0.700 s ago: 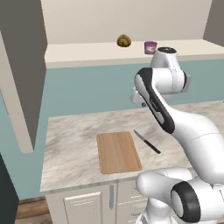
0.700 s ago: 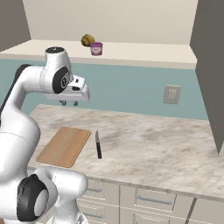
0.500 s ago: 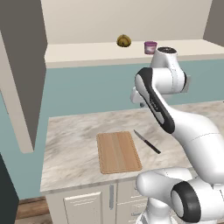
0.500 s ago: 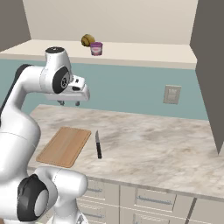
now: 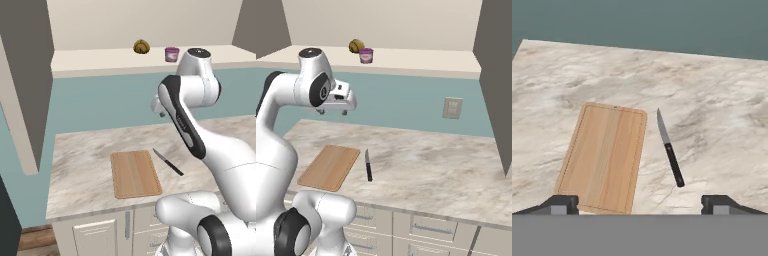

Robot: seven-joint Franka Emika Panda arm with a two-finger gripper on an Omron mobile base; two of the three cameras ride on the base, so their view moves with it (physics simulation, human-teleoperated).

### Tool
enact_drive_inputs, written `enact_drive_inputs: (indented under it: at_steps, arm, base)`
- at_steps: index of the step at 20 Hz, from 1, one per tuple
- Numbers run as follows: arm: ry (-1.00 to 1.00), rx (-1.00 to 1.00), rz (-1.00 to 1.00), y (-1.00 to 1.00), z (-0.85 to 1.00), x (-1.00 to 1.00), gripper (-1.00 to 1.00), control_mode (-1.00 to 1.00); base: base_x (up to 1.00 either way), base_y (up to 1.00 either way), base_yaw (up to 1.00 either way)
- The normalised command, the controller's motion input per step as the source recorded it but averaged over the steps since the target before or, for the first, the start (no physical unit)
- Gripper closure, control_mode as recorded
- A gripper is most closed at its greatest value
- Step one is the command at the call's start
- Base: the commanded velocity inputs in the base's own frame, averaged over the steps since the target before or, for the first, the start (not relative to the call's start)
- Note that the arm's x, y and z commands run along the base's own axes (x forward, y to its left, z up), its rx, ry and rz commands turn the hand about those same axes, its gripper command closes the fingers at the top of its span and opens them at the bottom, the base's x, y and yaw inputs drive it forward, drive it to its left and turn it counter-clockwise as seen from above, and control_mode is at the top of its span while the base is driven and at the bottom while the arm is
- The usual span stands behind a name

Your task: Pick the bread, place it on the cutting board, pick the jam, place it on the counter, and close the cabinet.

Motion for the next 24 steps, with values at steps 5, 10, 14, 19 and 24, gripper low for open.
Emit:
enact_drive_inputs:
  at_steps: [5, 10, 14, 19, 24]
  arm:
    - [-0.16, 0.0, 0.0, -0.05, 0.38, -0.09, -1.0, -1.0]
    - [-0.17, 0.0, 0.0, -0.17, 0.28, -0.01, -1.0, -1.0]
    - [-0.15, 0.0, 0.0, -0.17, 0.32, 0.0, -1.0, -1.0]
    - [-0.12, 0.0, 0.0, -0.08, 0.3, 0.0, -1.0, -1.0]
    - [-0.12, 0.0, 0.0, -0.09, 0.31, 0.0, -1.0, -1.0]
  base:
    - [0.0, 0.0, 0.0]
    - [0.0, 0.0, 0.0]
    - [0.0, 0.0, 0.0]
    - [0.0, 0.0, 0.0]
    - [0.0, 0.0, 0.0]
